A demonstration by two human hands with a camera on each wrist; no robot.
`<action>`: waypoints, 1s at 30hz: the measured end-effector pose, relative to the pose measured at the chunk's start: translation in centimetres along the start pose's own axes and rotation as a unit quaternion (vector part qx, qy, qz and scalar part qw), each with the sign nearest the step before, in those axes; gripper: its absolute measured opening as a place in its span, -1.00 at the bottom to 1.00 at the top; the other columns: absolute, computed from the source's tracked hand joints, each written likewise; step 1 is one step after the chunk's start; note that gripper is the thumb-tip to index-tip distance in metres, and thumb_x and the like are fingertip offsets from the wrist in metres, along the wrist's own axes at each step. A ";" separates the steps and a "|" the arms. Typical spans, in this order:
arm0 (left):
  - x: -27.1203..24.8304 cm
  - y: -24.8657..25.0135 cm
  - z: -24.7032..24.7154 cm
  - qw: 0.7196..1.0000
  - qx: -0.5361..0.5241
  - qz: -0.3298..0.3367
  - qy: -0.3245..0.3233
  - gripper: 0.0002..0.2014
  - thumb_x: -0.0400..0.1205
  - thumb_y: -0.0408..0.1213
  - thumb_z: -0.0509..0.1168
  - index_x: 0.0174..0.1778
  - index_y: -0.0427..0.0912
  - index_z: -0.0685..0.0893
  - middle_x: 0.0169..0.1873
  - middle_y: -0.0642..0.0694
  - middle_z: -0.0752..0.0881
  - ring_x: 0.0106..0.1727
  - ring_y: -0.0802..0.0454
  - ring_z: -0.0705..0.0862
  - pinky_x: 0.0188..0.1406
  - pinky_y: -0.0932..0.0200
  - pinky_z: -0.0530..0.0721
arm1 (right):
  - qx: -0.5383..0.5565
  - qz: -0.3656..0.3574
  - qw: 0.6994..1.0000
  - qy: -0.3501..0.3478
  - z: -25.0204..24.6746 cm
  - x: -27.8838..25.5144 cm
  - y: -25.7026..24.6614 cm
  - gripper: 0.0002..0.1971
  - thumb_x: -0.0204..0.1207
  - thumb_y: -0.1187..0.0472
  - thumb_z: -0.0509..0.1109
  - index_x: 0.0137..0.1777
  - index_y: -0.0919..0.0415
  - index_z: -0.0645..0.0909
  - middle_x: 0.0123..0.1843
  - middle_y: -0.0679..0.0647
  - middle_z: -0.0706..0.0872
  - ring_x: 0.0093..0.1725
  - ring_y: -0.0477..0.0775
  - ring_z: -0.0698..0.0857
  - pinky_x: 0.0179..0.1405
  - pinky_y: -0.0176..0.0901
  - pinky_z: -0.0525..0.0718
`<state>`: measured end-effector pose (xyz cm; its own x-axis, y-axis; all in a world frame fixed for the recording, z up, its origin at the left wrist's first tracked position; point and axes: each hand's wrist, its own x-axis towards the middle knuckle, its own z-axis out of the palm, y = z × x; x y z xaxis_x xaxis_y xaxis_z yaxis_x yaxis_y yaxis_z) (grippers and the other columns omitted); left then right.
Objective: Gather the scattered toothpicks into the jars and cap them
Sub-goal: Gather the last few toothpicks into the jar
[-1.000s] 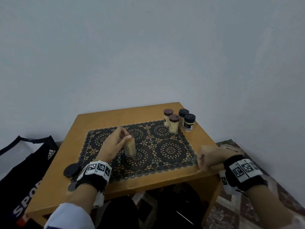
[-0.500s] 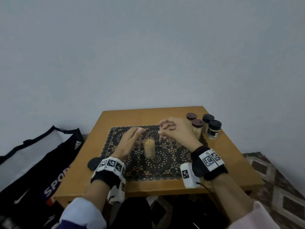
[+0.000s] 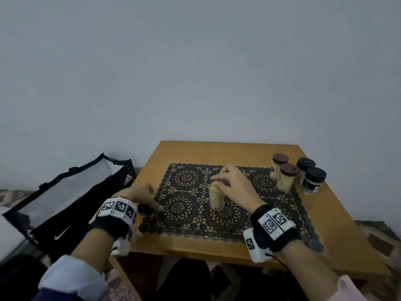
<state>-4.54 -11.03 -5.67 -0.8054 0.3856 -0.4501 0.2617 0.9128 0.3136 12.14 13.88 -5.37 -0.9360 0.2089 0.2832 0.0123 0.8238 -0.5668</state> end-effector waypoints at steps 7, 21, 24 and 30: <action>0.4 1.1 0.4 0.995 0.011 0.058 0.076 -0.60 0.37 -0.13 0.64 -0.01 0.03 0.59 0.05 -0.01 0.63 0.06 0.00 0.58 -0.18 0.15 0.54 | 0.138 0.028 0.990 0.029 1.6 0.0 2.4 -0.89 0.58 0.23 0.42 -0.02 0.14 0.80 -0.02 -0.03 0.76 0.00 -0.11 0.68 0.00 -0.24 0.61; -1.6 13.9 1.5 0.925 0.017 0.365 0.100 -0.56 0.51 -0.03 0.52 0.28 -0.11 0.71 0.12 0.01 0.74 0.00 0.13 0.61 -0.21 0.49 0.42 | 0.209 0.086 0.961 -0.157 1.6 -0.2 2.7 -0.58 0.46 0.29 0.49 0.28 0.02 0.52 0.19 -0.03 0.67 0.16 -0.04 0.65 -0.03 -0.26 0.62; -1.3 13.9 1.6 0.928 0.022 0.362 0.080 -0.56 0.50 -0.05 0.54 0.26 -0.11 0.73 0.11 0.00 0.75 0.02 0.12 0.64 -0.09 0.35 0.49 | 0.192 0.093 0.968 -0.130 2.0 -0.3 3.1 -0.74 0.45 0.21 0.54 0.12 0.14 0.65 0.07 0.05 0.76 0.06 0.00 0.71 0.00 -0.14 0.64; -0.8 14.3 1.7 0.907 0.082 0.405 0.080 -0.62 0.46 -0.05 0.56 0.18 -0.02 0.77 0.03 0.05 0.71 -0.01 0.11 0.60 -0.07 0.21 0.55 | 0.189 0.106 0.968 -0.130 1.8 -0.2 3.2 -0.84 0.48 0.30 0.49 -0.25 0.08 0.60 -0.23 0.00 0.67 -0.23 -0.06 0.62 -0.35 -0.33 0.46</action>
<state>0.71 1.93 -2.24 -0.3771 0.9262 0.0034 0.8674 0.3518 0.3519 11.75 15.51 -8.63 -0.9841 0.1717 -0.0455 0.1289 0.5145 -0.8477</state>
